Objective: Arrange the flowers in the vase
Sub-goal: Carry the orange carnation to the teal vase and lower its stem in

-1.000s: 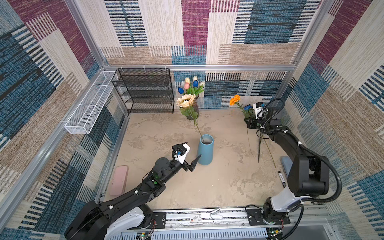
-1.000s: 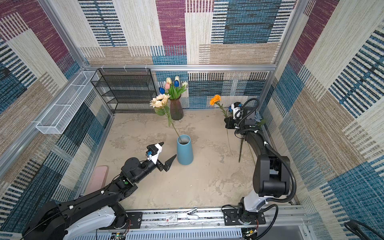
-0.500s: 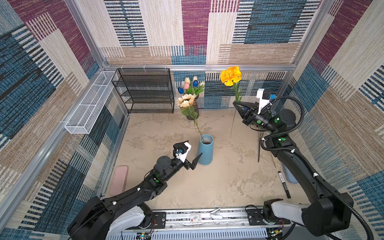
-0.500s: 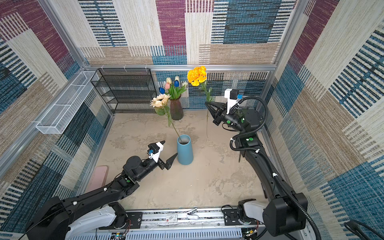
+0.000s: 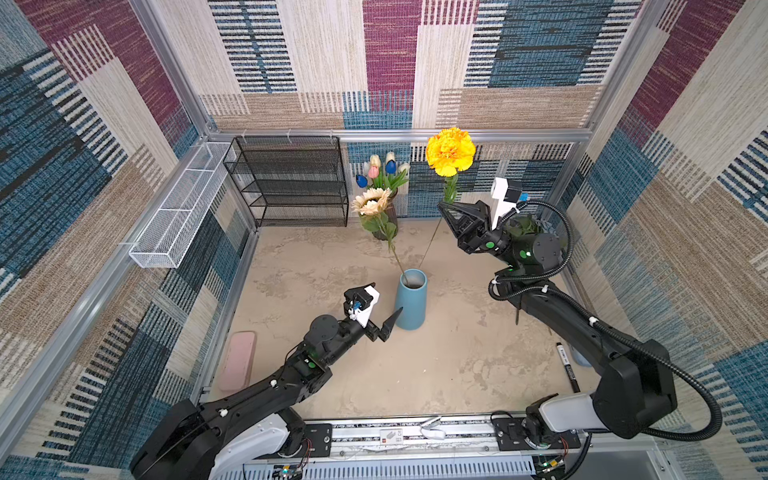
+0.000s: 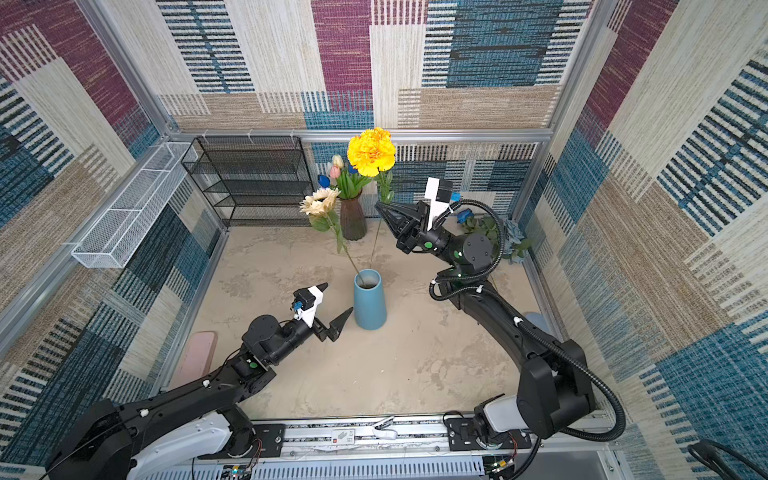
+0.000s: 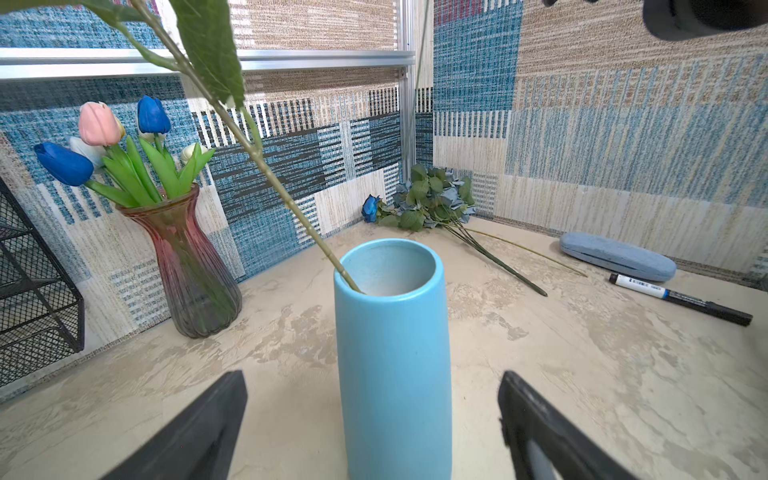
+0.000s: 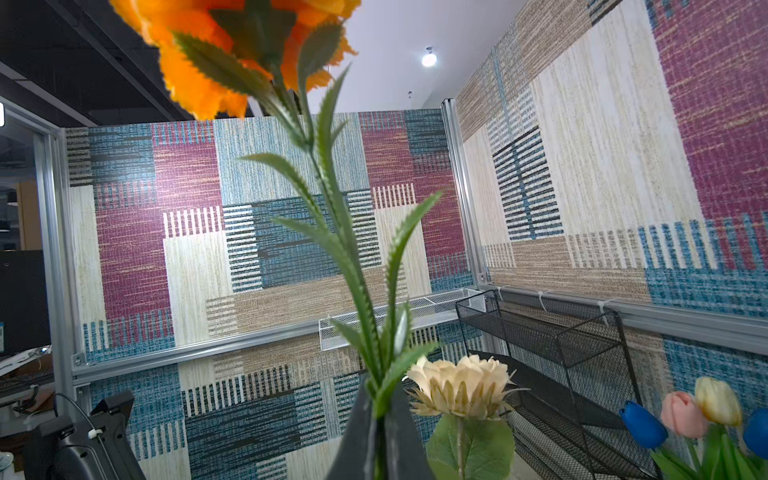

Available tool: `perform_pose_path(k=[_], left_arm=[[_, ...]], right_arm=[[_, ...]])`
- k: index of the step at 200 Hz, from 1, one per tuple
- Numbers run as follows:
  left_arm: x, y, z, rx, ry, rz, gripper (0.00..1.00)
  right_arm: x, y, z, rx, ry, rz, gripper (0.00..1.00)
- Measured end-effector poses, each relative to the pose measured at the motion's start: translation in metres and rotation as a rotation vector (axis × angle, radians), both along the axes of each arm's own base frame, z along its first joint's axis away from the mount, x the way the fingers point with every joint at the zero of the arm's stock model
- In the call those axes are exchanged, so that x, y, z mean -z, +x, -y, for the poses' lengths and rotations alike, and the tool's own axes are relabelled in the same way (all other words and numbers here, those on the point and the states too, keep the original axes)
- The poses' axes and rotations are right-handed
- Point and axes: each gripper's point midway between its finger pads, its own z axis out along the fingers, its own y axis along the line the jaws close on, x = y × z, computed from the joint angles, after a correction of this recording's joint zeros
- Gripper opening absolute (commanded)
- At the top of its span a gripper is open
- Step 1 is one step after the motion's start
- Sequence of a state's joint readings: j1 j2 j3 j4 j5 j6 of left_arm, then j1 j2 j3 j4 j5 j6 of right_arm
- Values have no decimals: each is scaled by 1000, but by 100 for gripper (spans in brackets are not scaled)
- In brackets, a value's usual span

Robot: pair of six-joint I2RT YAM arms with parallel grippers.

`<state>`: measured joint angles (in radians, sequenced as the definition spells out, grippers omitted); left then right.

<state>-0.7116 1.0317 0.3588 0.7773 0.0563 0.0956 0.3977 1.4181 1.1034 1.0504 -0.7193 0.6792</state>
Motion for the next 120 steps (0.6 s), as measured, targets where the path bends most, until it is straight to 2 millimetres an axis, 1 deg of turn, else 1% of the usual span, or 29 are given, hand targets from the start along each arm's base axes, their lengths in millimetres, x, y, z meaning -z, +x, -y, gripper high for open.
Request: perform_pose_path(k=[18,50,84,102,120], left_arm=[[0,0,0,0,0,-1,97],[3,0,0,0,2,-9,97],[9,0,-1,-3,8,-22,97],[11,0,-1,-4,13,-26,97],[12,0,-1,-5,15,-29,97]], right_arm=[[7,4,-4,1,4,-13,0],[36,18,-9,15,-24,-72,0],[61,27,-12,44,-60,-106,0],[79,33,-14,57,-85,-125,0],[102,42,-18,65,-118,-155,0]])
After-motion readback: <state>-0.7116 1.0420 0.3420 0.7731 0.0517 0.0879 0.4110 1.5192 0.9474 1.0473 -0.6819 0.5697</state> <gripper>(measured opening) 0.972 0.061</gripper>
